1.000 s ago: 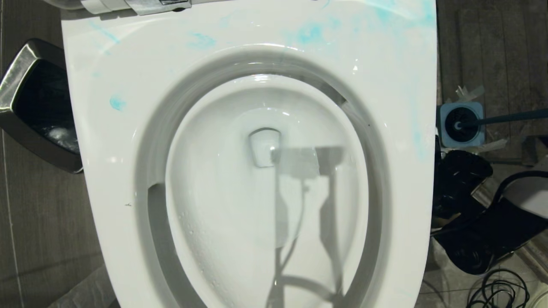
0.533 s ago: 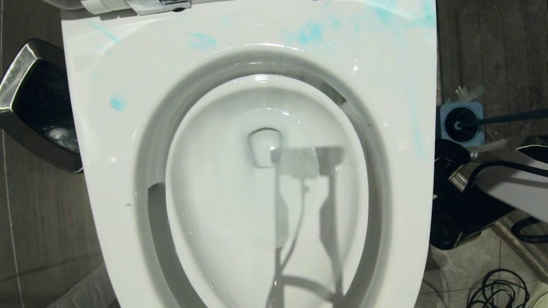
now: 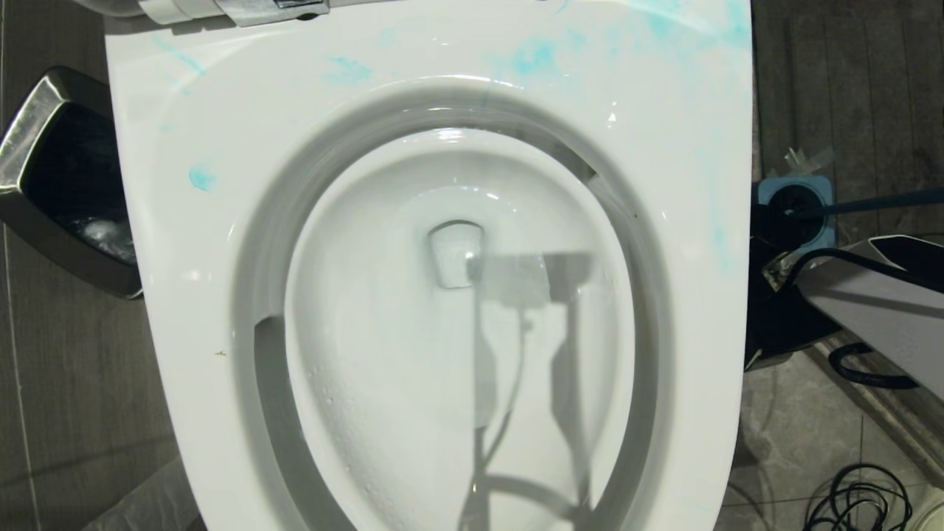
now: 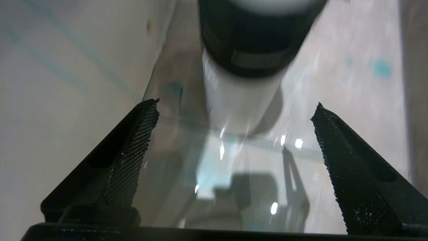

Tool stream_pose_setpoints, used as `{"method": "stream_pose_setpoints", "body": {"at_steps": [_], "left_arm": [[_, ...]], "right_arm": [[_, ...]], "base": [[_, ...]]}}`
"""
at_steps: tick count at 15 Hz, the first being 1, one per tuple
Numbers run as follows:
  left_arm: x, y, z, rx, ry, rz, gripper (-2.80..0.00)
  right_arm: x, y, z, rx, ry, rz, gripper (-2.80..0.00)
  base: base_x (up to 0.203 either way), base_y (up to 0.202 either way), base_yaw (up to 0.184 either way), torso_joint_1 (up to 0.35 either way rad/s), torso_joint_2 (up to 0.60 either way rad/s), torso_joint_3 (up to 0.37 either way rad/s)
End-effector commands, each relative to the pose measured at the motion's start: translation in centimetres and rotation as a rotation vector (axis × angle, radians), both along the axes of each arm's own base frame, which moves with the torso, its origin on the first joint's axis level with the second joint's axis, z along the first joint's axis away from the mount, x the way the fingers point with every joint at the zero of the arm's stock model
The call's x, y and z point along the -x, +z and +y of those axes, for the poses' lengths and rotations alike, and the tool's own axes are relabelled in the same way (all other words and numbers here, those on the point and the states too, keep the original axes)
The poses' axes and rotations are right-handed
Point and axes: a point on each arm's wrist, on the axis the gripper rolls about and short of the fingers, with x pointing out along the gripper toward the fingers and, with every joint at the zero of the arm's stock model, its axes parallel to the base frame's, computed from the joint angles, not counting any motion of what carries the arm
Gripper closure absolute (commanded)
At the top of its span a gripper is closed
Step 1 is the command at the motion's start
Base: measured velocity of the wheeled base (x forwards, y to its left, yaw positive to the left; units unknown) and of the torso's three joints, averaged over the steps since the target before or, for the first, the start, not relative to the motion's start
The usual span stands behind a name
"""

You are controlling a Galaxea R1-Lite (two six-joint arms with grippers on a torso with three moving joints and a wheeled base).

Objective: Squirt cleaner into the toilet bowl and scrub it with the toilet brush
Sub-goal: Pour in the cleaning agent

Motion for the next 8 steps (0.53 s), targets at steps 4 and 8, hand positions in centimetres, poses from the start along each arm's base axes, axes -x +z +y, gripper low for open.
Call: {"method": "stream_pose_setpoints", "body": {"at_steps": [4, 8], "left_arm": [[0.0, 0.0, 0.0, -0.001, 0.000, 0.002, 0.00], [0.0, 0.0, 0.0, -0.001, 0.000, 0.002, 0.00]], "right_arm": [[-0.9, 2.4, -0.3, 0.006, 0.005, -0.123, -2.80], [-1.8, 3.2, -0.2, 0.018, 0.011, -0.191, -2.80]], "base": [[0.000, 0.000, 0.000, 0.000, 0.00, 0.000], [0.000, 0.000, 0.000, 0.000, 0.00, 0.000]]}}
